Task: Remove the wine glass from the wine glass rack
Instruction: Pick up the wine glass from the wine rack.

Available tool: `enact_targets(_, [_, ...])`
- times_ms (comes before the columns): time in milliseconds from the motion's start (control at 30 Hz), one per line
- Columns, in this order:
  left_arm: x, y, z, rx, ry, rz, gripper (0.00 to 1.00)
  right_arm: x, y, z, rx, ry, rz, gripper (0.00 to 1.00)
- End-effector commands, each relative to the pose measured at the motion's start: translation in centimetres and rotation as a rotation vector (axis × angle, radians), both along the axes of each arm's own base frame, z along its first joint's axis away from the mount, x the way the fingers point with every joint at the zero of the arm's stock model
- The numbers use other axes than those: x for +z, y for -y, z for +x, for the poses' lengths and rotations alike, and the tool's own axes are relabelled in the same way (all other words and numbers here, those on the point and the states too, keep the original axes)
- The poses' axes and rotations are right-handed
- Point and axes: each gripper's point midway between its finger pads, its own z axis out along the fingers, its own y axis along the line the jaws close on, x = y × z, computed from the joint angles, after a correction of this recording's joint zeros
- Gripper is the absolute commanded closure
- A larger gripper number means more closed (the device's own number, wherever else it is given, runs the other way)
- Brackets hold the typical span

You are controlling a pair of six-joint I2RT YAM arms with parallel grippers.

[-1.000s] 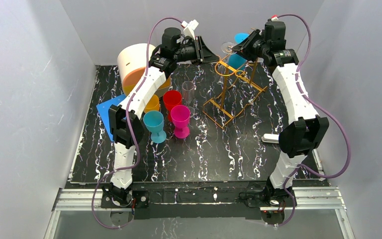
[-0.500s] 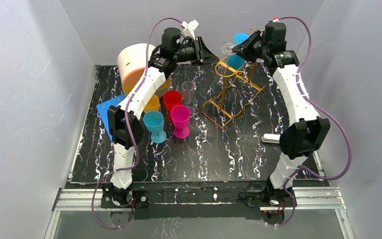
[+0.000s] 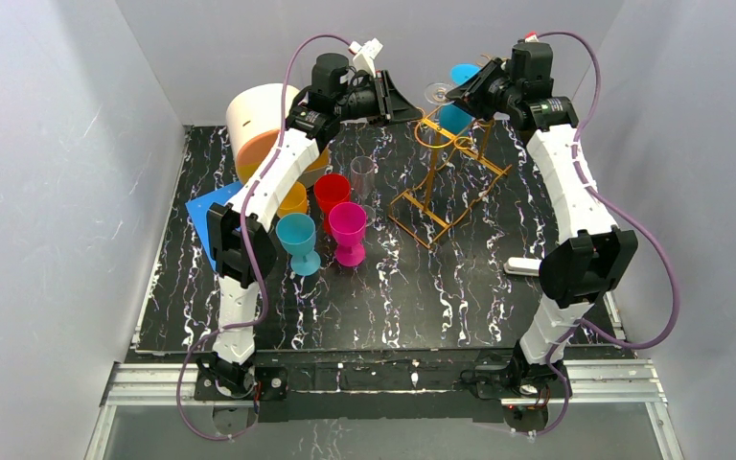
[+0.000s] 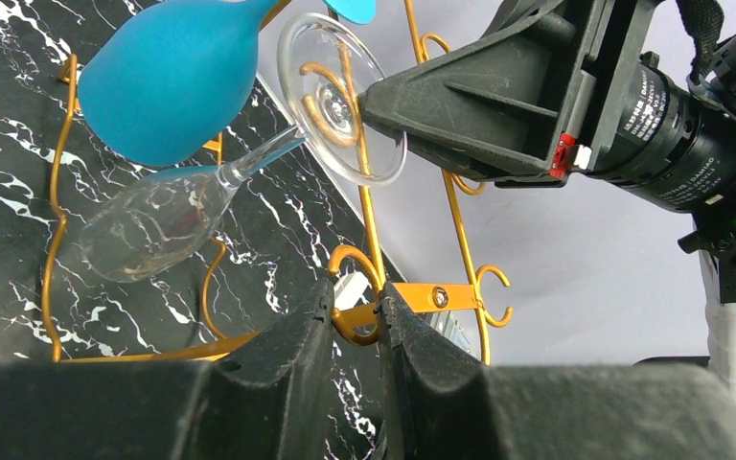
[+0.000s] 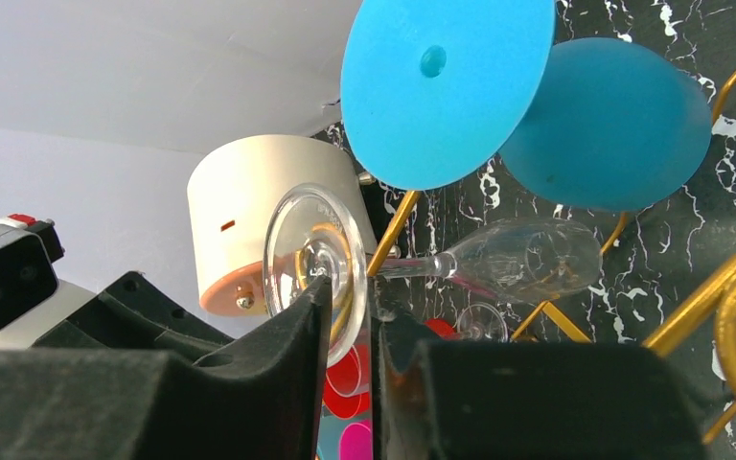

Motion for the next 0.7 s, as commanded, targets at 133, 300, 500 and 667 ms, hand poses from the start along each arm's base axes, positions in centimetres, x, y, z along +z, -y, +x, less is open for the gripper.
enact_targets(133, [2.4, 0.0, -2.4, -0.039, 0.054, -0.004, 1.00, 6.0, -0.7, -1.8, 0.040, 0.139, 0.031, 0.81])
enact_targets(300, [2.2, 0.0, -2.3, -0.039, 0.050, -0.002, 1.00, 6.1, -0.7, -1.7, 0.036, 0.143, 0.033, 0.92])
enact_targets(500, [2.5, 0.0, -2.5, -0.042, 0.052, -0.005, 1.00, 5.6, -1.2, -1.4, 0.038, 0.128, 0.110, 0.99])
enact_targets(667, [2.5, -0.2, -2.7, -0.040, 0.053, -0.001, 1.00, 7.2, -1.1, -1.1, 0.010, 0.182, 0.224, 0.99])
